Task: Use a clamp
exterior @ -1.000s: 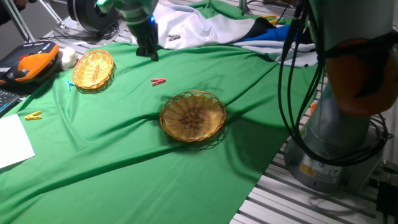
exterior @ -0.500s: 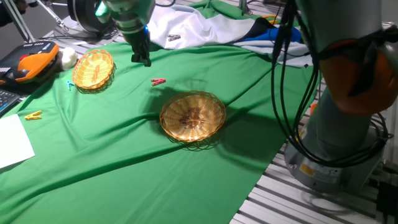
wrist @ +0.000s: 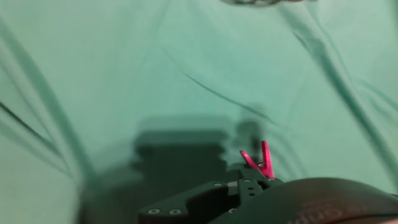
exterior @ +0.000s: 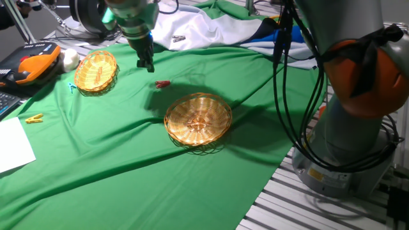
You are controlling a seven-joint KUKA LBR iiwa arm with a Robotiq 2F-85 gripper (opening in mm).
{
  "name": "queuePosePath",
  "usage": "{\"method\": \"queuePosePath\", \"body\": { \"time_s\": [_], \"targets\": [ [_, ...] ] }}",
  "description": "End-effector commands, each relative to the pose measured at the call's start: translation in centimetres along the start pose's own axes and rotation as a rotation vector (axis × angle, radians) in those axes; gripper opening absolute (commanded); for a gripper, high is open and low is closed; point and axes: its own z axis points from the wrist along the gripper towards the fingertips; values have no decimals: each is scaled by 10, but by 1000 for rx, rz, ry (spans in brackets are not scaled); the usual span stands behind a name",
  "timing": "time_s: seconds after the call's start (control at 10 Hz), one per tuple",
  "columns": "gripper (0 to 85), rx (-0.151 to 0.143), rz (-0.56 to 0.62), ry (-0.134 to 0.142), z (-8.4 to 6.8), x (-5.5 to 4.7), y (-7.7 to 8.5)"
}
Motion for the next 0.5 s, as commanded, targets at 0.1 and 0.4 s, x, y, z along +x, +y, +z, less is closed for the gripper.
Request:
{"method": "queuePosePath", "body": {
  "time_s": [0.1,0.4],
  "targets": [
    [0,-9,-12,-13,13,1,-3],
    [170,-2,-51,6,17,-1,-2]
  ]
}}
